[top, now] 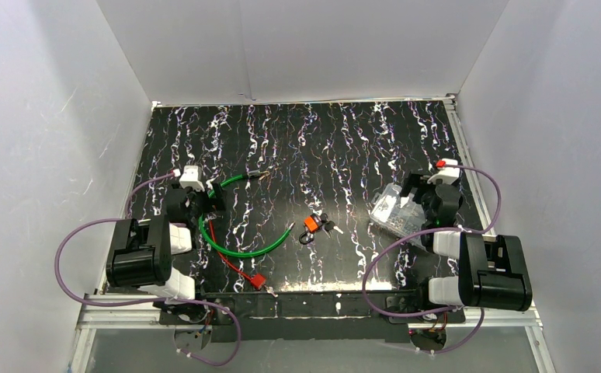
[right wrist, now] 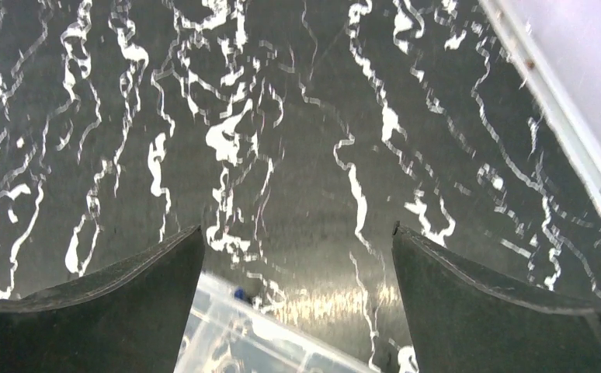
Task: Unlock with the key
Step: Reset both arms
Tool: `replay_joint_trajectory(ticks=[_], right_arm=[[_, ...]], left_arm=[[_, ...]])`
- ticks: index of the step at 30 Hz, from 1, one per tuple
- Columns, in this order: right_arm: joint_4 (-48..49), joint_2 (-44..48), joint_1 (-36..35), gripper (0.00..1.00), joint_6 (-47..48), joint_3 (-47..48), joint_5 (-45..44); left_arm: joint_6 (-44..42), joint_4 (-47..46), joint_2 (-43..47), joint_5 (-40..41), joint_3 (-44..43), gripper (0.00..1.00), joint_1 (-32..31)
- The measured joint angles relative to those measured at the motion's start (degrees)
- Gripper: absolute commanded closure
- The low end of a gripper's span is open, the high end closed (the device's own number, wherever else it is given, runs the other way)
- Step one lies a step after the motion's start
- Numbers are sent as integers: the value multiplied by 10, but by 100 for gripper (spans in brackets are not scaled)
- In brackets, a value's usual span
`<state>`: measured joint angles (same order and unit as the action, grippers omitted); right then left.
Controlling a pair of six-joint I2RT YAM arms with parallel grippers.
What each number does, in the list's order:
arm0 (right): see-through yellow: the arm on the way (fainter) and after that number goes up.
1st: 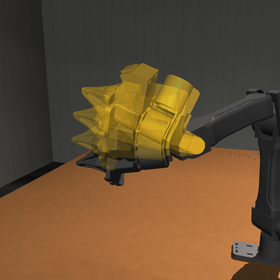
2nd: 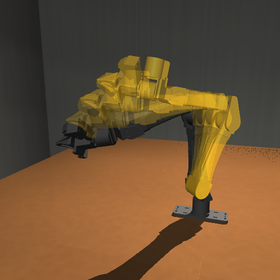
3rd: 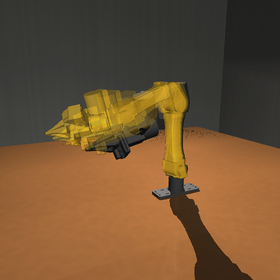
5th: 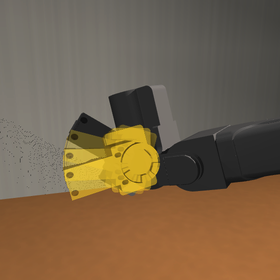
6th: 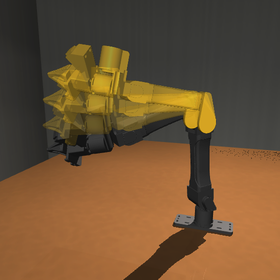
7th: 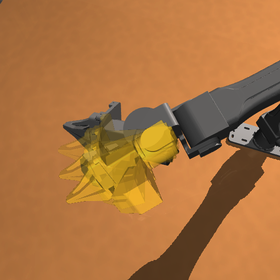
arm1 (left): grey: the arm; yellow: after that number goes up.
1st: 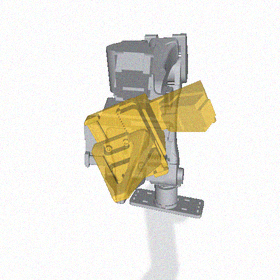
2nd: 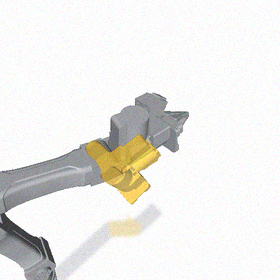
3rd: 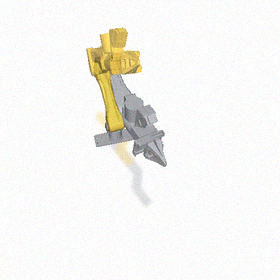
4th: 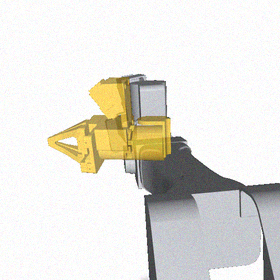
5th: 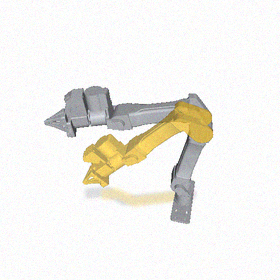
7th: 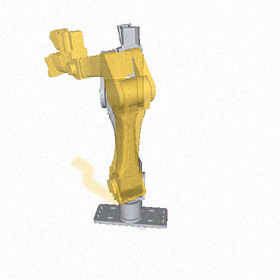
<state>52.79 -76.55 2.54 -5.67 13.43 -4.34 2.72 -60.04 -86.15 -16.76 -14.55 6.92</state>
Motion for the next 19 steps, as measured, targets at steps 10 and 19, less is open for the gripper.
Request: replay_joint_trajectory(ticks=[10, 19], right_arm=[[13, 1, 4, 3, 1, 14, 0], [14, 1, 4, 2, 1, 14, 0]], left_arm=[[-2, -3, 0, -2, -2, 2, -1], [-14, 10, 0, 11, -10, 2, -23]])
